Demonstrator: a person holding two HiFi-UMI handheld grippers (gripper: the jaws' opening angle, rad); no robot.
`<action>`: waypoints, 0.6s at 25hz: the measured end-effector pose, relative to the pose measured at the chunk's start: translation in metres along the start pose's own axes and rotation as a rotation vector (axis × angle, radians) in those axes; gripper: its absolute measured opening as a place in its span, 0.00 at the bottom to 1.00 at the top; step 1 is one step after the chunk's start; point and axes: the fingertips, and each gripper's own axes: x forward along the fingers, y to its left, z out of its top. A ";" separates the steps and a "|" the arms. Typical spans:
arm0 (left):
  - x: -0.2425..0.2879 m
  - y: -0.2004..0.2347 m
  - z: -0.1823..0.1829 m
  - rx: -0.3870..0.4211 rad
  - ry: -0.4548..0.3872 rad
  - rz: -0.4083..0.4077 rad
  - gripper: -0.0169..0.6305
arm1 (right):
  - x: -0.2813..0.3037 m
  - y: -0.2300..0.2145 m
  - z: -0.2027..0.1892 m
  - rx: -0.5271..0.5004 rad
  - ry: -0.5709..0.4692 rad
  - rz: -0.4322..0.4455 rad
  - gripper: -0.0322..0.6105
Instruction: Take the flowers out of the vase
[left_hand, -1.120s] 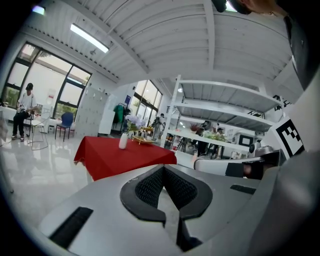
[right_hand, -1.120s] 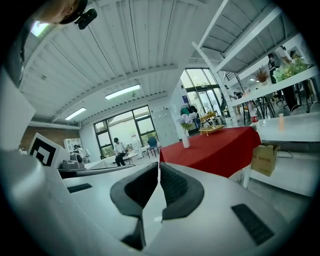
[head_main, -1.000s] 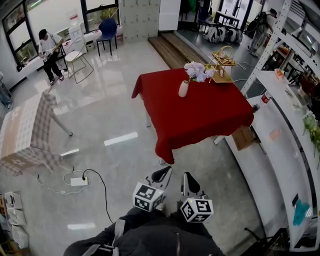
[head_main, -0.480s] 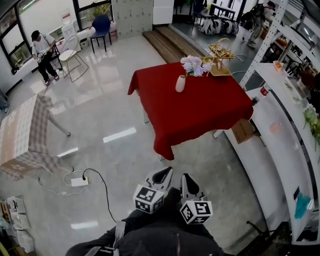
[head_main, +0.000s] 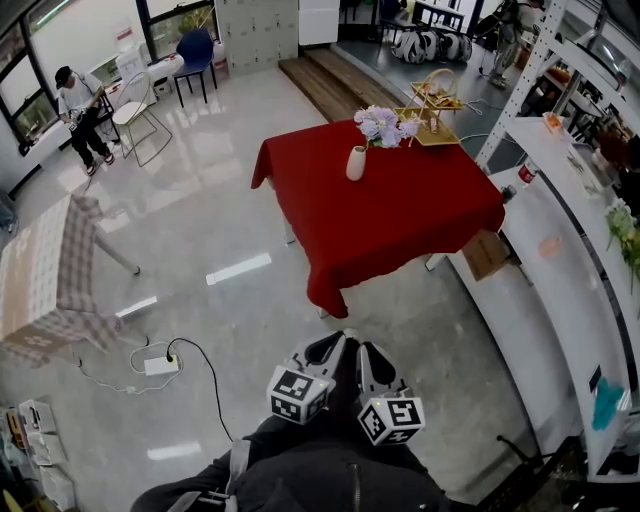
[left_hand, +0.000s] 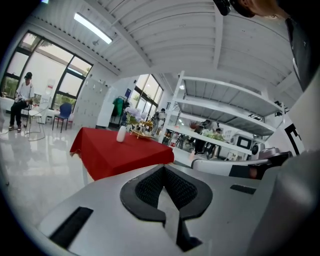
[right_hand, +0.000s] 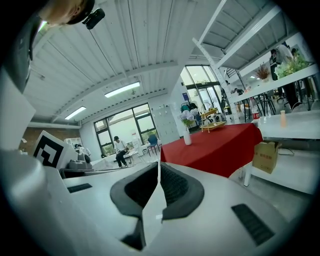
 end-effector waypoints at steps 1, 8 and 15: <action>0.001 -0.001 0.000 0.004 0.004 -0.006 0.04 | 0.001 -0.002 0.001 0.005 -0.001 -0.004 0.08; 0.010 0.013 -0.002 0.009 0.018 0.008 0.04 | 0.018 -0.008 0.006 0.009 -0.001 0.001 0.08; 0.032 0.030 0.007 0.010 0.010 0.026 0.04 | 0.044 -0.023 0.014 -0.002 0.002 0.011 0.08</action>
